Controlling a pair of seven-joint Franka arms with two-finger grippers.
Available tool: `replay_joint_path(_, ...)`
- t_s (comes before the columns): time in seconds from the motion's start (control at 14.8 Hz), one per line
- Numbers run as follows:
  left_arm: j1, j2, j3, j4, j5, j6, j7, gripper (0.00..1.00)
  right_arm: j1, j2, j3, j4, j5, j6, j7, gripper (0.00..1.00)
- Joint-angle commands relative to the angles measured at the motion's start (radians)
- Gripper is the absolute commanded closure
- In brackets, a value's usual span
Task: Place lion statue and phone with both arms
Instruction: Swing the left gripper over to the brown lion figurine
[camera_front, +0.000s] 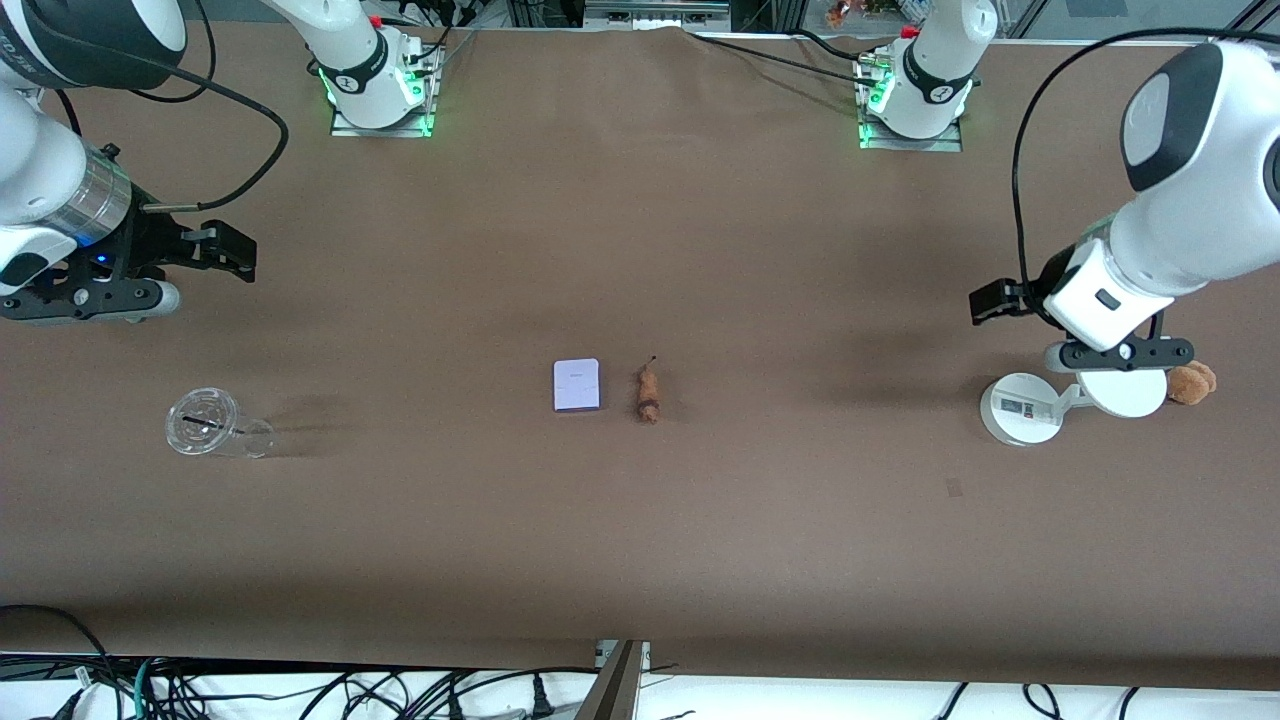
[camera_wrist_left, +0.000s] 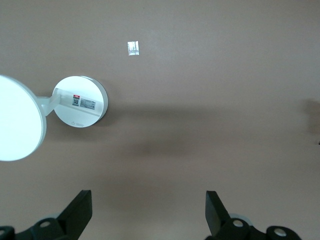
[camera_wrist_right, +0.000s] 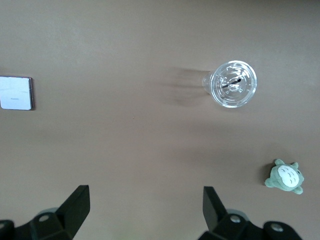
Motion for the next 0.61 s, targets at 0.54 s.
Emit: replay_joint_path(0.54,-0.287,0.174,-0.027,0.035,-0.113,0.234,-0.484,0.00,-0.004,-0.006,0.001,0.008,0.015,-0.007,0.007,0.00)
